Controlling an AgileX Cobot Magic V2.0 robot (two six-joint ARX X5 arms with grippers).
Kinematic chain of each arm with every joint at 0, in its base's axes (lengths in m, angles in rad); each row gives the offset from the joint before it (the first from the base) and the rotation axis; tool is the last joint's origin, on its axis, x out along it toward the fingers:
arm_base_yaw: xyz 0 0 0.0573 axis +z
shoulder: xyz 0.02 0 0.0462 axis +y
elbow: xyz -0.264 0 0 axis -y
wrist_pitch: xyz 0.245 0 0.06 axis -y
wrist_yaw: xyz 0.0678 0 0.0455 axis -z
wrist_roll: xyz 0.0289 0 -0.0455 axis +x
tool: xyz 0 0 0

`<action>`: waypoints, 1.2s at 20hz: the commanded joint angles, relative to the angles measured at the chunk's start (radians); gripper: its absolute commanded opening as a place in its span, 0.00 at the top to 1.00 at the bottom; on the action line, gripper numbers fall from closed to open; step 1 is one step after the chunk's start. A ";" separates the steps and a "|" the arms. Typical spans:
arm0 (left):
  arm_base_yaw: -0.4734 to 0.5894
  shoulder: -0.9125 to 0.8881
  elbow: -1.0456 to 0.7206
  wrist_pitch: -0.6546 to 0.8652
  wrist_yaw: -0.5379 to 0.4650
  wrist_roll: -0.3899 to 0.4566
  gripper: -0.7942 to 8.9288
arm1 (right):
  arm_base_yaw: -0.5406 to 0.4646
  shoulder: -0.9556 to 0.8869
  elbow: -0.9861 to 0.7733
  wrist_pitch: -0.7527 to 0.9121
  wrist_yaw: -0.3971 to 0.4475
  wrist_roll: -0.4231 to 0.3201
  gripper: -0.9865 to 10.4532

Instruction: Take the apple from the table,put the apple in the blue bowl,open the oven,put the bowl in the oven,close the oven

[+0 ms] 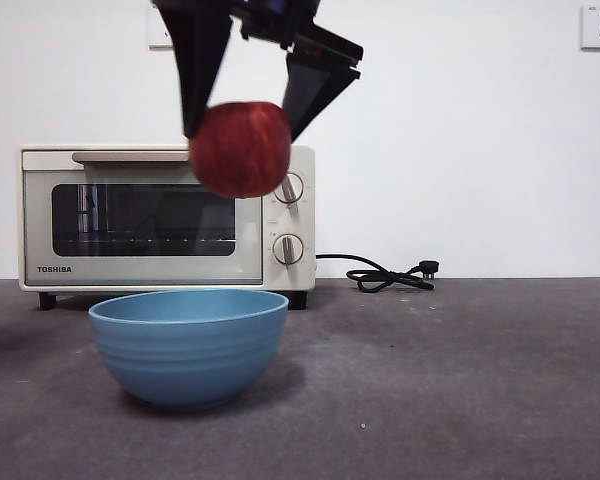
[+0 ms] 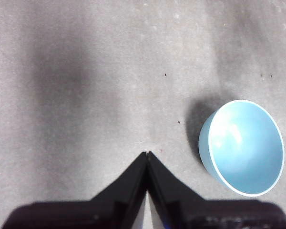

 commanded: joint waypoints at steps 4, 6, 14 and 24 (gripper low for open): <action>-0.002 0.001 0.001 0.002 0.000 0.014 0.92 | 0.081 -0.049 -0.277 0.251 -0.081 0.091 0.92; -0.002 0.001 0.001 0.002 0.000 0.014 0.92 | 0.109 -0.047 -0.336 0.334 -0.077 0.126 0.92; -0.002 0.001 0.001 0.003 0.000 0.014 0.92 | 0.130 -0.037 -0.381 0.401 0.029 0.166 0.92; -0.002 0.001 0.001 0.003 0.000 0.014 0.92 | 0.129 0.047 -0.381 0.415 0.039 0.167 0.92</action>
